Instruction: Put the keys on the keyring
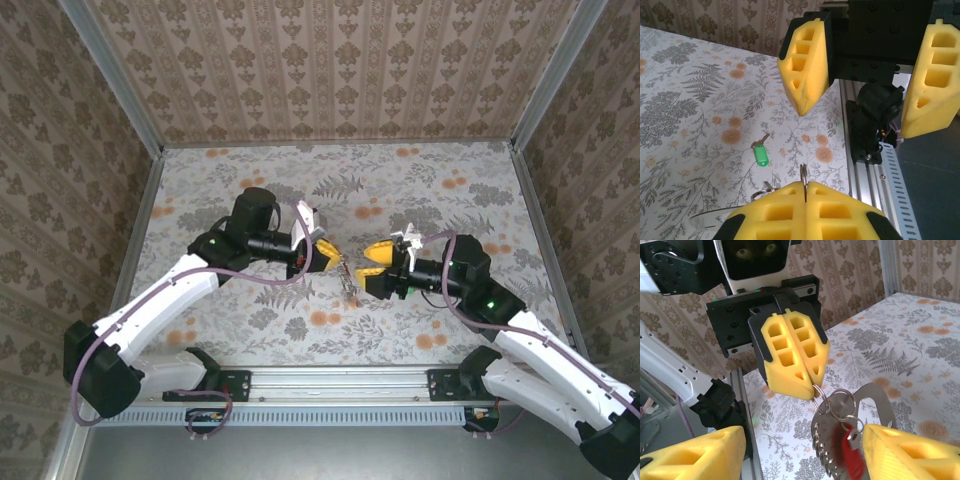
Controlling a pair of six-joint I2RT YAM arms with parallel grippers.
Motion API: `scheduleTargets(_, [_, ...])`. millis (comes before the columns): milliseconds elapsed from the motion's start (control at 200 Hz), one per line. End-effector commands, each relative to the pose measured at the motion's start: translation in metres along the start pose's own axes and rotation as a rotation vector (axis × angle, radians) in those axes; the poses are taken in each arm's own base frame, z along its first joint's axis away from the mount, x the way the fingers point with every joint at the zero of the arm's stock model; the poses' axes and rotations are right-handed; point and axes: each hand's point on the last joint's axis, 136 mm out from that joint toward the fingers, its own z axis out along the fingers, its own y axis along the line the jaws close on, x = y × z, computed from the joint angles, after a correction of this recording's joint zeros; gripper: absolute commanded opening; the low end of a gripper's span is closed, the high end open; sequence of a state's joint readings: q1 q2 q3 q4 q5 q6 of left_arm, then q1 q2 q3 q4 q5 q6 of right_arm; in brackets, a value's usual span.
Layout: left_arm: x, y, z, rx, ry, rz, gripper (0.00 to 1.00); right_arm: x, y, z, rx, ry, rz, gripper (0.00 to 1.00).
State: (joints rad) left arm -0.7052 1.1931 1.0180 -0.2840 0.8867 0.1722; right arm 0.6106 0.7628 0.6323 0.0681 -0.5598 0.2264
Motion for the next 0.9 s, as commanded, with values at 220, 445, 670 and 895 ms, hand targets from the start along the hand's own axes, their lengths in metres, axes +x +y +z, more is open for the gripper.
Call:
scheduleTargets(220, [-0.014, -0.020, -0.012, 0.051, -0.054, 0.036, 0.00, -0.011, 0.008, 0.004, -0.017, 0.011, -0.092, 0.64])
scheduleTargets(445, [-0.017, -0.025, -0.016, 0.081, -0.055, 0.038, 0.00, -0.012, 0.012, 0.005, -0.031, 0.028, -0.123, 0.64])
scheduleTargets(670, [-0.025, -0.037, -0.022, 0.118, -0.075, 0.047, 0.00, -0.016, 0.019, 0.009, -0.076, 0.045, -0.138, 0.56])
scheduleTargets(895, [-0.027, -0.038, -0.022, 0.136, -0.081, 0.052, 0.00, -0.018, 0.023, 0.011, -0.108, 0.042, -0.133, 0.53])
